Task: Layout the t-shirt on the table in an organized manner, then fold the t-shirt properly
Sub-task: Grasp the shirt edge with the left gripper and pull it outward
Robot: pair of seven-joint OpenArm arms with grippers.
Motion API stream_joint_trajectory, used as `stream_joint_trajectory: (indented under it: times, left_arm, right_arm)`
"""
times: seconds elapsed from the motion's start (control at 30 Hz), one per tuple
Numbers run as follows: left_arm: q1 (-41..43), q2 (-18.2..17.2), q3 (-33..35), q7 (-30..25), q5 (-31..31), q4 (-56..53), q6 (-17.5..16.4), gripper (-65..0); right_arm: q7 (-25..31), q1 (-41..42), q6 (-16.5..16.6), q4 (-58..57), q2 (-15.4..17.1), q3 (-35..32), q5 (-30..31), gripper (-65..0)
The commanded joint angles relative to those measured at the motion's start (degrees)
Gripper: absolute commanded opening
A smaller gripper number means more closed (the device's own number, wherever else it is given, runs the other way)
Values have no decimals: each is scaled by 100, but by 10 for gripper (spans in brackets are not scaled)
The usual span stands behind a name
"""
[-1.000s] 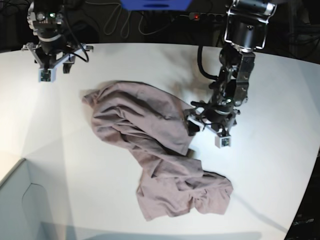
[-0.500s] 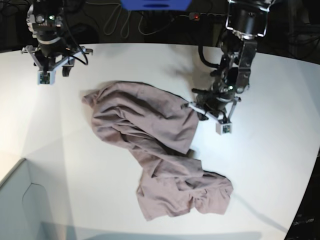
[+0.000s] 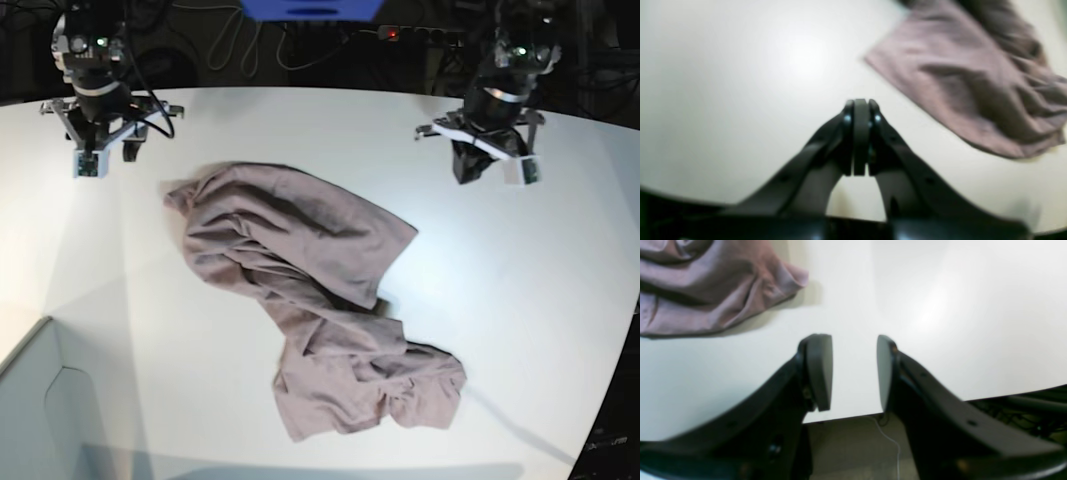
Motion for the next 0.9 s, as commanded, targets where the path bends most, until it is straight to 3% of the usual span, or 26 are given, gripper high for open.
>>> stream_joint_trajectory:
  times: [0.0,0.2,0.27,0.37,0.5,0.6,0.87]
  left_arm:
    - [55,18,-178,-172,-222,160,-49,-649]
    - [-191,-35,-635,-119,-1137,-254,-41,-642]
    - [-472,-17,-556,-14,-1181,-482,-5,-601]
    - [-1000,-17,-354,443,-1216,-834,-23,-464]
    - [-1571,18,-29,584,-1189,-1467,-32,-224]
    - [-1967,18,297,575,-1189,-2073,-5,-126]
    - [-2934,18,921,566,-1189,-3427,-5,-123]
  right_arm:
    - [120,12,21,90,20,10,-12,-428]
    - [120,153,21,90,20,-87,-12,-428]
    - [120,162,21,90,20,-201,-12,-428]
    - [120,179,21,90,20,-280,-12,-428]
    - [120,188,21,90,20,-280,-12,-428]
    - [120,188,21,90,20,-280,-12,-428]
    - [120,153,21,90,20,-271,-12,-428]
